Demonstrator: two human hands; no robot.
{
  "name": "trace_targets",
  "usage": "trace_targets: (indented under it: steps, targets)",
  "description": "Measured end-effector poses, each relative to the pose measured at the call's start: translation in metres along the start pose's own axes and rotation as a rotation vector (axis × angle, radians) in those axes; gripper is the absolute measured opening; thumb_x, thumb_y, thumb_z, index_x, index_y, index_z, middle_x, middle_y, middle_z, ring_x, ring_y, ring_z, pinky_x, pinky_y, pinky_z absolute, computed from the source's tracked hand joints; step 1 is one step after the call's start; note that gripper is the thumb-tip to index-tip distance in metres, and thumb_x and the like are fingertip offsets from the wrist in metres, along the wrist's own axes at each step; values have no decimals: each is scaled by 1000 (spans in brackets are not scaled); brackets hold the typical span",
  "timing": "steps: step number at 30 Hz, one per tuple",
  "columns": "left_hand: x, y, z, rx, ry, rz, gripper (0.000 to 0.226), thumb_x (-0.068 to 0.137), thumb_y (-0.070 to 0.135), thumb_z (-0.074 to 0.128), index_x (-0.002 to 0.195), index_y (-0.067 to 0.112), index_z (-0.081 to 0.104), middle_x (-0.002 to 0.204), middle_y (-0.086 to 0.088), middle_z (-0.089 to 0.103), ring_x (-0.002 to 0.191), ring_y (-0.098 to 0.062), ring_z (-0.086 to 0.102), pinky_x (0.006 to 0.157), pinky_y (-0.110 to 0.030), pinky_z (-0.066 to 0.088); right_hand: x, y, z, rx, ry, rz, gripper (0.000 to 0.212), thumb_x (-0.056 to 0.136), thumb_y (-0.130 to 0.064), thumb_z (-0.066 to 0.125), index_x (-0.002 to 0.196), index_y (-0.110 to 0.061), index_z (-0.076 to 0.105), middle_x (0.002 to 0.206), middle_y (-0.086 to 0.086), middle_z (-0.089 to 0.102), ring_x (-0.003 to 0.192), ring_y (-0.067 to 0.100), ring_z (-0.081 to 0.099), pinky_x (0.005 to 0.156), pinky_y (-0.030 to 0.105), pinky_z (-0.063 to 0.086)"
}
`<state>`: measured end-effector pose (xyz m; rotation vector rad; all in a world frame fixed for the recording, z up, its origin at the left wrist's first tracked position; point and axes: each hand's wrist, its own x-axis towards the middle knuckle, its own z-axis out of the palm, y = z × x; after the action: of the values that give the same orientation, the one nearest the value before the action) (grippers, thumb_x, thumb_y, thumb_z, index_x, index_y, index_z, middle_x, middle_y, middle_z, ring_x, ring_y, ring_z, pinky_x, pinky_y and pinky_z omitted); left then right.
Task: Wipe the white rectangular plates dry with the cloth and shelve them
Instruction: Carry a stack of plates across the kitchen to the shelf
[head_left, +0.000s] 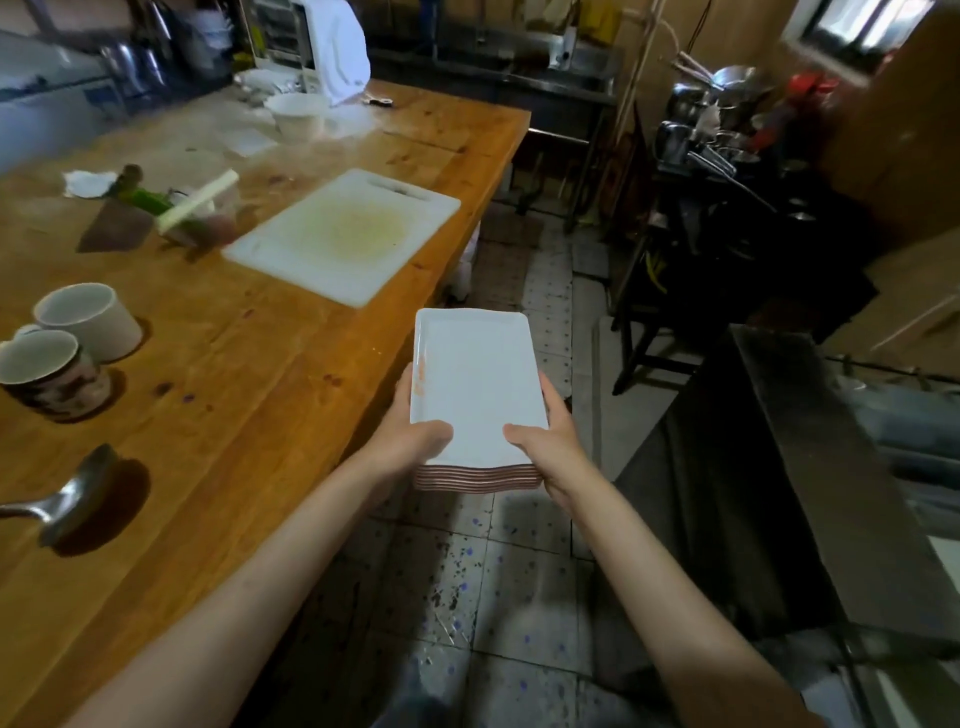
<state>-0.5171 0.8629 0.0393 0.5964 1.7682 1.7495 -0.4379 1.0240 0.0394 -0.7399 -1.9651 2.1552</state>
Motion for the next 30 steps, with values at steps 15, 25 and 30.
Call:
trace_targets:
  steps: [15, 25, 30]
  targets:
    - [227, 7, -39, -22, -69, -44, 101, 54, 30, 73, 139, 39, 20, 141, 4, 44, 128, -23, 47, 100, -51, 47, 200, -44, -24, 84, 143, -43, 79, 78, 15, 54, 141, -29, 38, 128, -4, 58, 113, 17, 58, 92, 42, 52]
    - [382, 19, -18, 14, -135, -28, 93, 50, 56, 83, 126, 55, 30, 133, 23, 49, 123, -5, 51, 101, -35, 48, 337, -75, -89, 75, 137, -39, 79, 72, 6, 60, 142, -23, 38, 130, 0, 58, 117, 21, 56, 95, 43, 50]
    - [470, 24, 6, 26, -104, -53, 114, 48, 60, 82, 143, 40, 22, 139, 15, 47, 126, -8, 50, 105, -42, 44, 417, -97, -138, 48, 115, -51, 83, 67, 6, 62, 142, -19, 37, 131, 4, 56, 117, 22, 55, 97, 45, 48]
